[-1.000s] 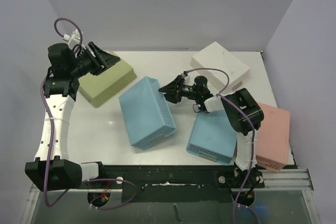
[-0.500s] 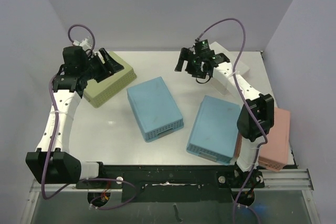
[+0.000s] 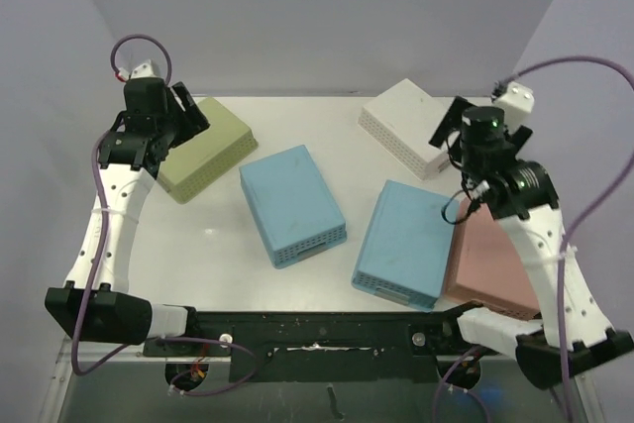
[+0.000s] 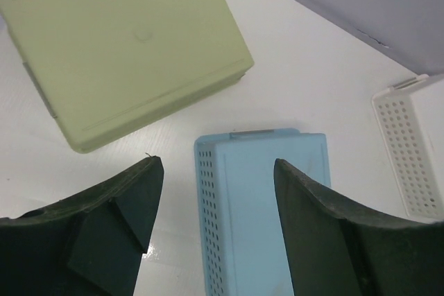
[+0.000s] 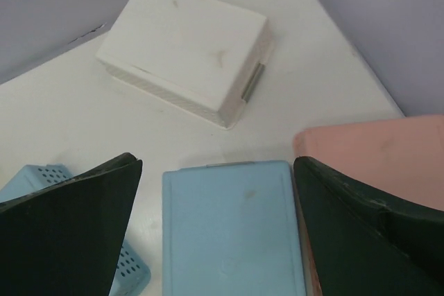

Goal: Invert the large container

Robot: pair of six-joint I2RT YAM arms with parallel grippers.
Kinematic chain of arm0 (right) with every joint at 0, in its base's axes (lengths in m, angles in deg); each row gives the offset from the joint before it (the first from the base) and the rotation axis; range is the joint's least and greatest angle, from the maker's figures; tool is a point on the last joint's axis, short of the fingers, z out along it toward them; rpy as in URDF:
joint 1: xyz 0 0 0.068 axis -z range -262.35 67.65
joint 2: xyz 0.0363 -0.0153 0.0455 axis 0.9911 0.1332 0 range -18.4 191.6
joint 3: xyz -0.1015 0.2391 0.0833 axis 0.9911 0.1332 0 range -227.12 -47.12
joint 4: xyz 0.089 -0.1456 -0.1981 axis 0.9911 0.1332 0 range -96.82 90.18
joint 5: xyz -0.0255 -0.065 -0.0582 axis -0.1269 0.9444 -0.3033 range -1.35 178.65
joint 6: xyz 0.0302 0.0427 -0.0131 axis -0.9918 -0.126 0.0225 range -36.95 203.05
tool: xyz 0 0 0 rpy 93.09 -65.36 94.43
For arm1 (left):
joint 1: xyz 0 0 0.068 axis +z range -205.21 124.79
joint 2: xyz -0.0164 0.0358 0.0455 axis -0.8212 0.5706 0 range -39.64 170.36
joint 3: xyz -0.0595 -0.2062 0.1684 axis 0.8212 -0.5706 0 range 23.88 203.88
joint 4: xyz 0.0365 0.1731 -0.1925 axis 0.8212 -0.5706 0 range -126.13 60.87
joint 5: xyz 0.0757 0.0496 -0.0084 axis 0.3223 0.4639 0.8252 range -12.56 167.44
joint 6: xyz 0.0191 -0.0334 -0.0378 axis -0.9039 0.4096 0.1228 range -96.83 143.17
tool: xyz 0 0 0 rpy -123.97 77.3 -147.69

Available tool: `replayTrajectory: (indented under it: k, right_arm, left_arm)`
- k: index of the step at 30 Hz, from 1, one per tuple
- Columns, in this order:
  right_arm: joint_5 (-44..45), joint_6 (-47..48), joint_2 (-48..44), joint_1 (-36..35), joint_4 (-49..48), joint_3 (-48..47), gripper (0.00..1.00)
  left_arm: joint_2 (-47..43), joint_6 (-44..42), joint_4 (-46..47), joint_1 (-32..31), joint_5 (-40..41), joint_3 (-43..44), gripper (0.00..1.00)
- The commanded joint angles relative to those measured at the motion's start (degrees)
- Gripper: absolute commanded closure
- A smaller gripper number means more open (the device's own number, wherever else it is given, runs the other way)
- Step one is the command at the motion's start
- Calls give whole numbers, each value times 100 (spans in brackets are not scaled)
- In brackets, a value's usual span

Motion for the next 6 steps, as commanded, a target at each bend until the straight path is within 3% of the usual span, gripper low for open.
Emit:
replayTrajectory:
  k: [1,6]
  right_arm:
    - [892,-252,-655,103,-339,1047,2]
    - [1104,-287,-1003,136,-313,1522,2]
  left_arm:
    - [-259,-286,177,-9,509,-129,36]
    - [-309,-457,182,-8,304,-230,38]
